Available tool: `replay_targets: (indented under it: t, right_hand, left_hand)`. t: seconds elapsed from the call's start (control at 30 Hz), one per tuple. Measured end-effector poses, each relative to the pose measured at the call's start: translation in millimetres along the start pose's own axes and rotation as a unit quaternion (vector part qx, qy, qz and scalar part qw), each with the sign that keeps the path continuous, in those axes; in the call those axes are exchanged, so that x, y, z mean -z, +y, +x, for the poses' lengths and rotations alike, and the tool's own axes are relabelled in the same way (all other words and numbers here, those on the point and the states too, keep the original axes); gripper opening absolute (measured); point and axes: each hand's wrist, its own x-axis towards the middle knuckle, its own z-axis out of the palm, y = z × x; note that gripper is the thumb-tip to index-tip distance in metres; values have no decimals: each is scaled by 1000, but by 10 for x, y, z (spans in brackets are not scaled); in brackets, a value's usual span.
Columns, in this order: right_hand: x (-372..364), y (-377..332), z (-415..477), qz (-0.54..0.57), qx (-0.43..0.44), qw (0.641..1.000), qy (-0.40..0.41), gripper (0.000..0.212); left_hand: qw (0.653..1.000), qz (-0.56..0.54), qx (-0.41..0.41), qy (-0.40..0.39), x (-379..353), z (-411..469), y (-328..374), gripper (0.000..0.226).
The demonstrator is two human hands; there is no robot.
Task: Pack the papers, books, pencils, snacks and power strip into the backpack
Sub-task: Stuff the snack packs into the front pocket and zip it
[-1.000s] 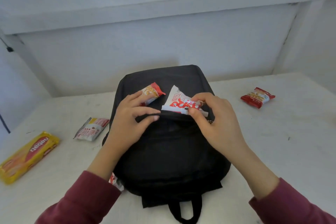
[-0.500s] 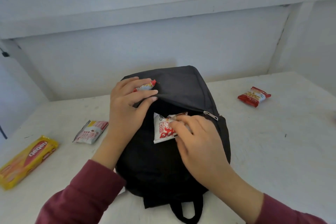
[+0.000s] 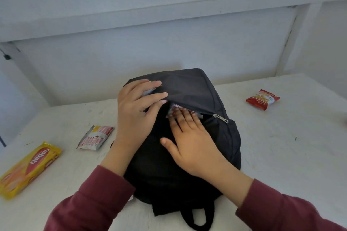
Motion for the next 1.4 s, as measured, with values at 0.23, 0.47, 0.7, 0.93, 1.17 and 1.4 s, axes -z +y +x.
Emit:
replay_targets:
  t: [0.23,0.47,0.7,0.93,1.17,1.4]
  right_hand:
    - [-101,-19,-76,-24,-14,998,-49,88]
    - [17,-46,-123,-16,-62,994,-85,102]
    - [277,-139,-285,-32,-10,992,-119,57]
    - [444,-148,201,67,61,996,2,28]
    - [217,-93,964,-13,93,995,11,43]
    - [86,6,1261,-32,82,993,-78,49]
  left_hand:
    - [1000,-4,11,-1,-10,-46,3,10]
    - [999,-25,29,-21,2,-111,-14,11]
    - [982,-38,132,-128,159,-462,-38,21]
    - [944,-113,296,-91,357,-795,-32,24]
    - [916,-129,377,-47,389,-843,77,19]
    - [909,-145,377,-106,393,-774,-5,27]
